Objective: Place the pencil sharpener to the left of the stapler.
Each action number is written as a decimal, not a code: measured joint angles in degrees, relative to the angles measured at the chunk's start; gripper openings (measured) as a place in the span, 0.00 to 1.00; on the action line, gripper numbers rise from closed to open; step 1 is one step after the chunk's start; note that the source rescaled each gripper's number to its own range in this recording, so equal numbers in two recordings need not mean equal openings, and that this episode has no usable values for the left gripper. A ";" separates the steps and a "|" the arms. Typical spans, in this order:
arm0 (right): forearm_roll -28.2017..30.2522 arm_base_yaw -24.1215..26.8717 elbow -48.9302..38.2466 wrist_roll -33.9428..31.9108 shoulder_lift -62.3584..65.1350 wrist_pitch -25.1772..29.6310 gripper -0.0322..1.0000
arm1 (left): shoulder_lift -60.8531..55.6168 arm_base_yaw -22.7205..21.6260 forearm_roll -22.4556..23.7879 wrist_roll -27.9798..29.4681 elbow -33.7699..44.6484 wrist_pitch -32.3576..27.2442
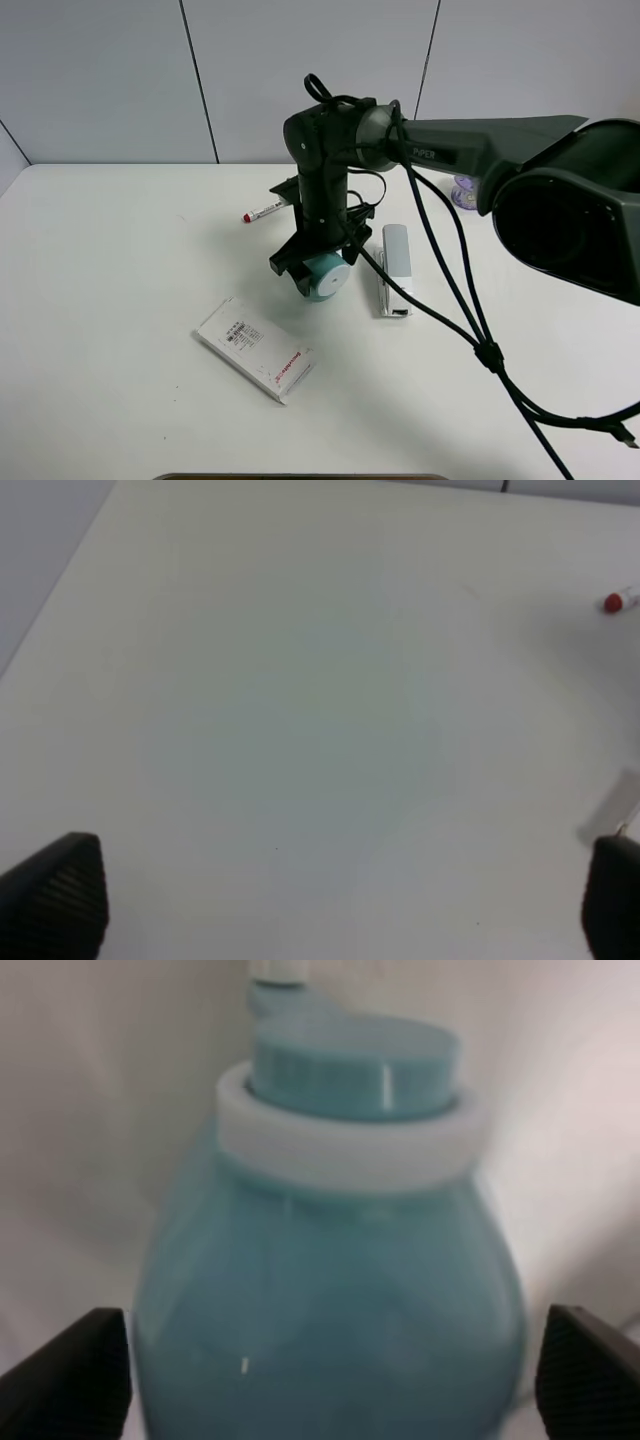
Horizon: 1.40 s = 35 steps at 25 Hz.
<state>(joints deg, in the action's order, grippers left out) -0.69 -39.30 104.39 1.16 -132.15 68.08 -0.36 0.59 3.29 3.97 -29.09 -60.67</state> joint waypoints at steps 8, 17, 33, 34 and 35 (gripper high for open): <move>-0.05 0.00 0.02 0.00 4.15 1.56 0.67 | 0.00 0.00 0.00 0.00 0.00 0.00; 0.06 0.00 0.02 0.00 13.22 1.63 0.67 | 0.00 0.00 0.00 0.00 0.00 0.00; -0.39 0.00 0.02 -1.47 39.62 1.96 0.67 | 0.00 0.00 0.00 0.00 0.00 0.00; -0.39 0.00 0.02 -1.71 41.34 1.96 0.67 | 0.00 0.00 0.00 0.00 0.00 0.00; -0.39 0.00 0.02 -2.21 43.02 1.96 0.67 | 0.00 0.00 0.00 0.00 0.00 0.00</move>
<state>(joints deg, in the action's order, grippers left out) -1.08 -39.30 104.41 -1.05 -89.13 70.04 -0.36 0.59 3.29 3.97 -29.09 -60.67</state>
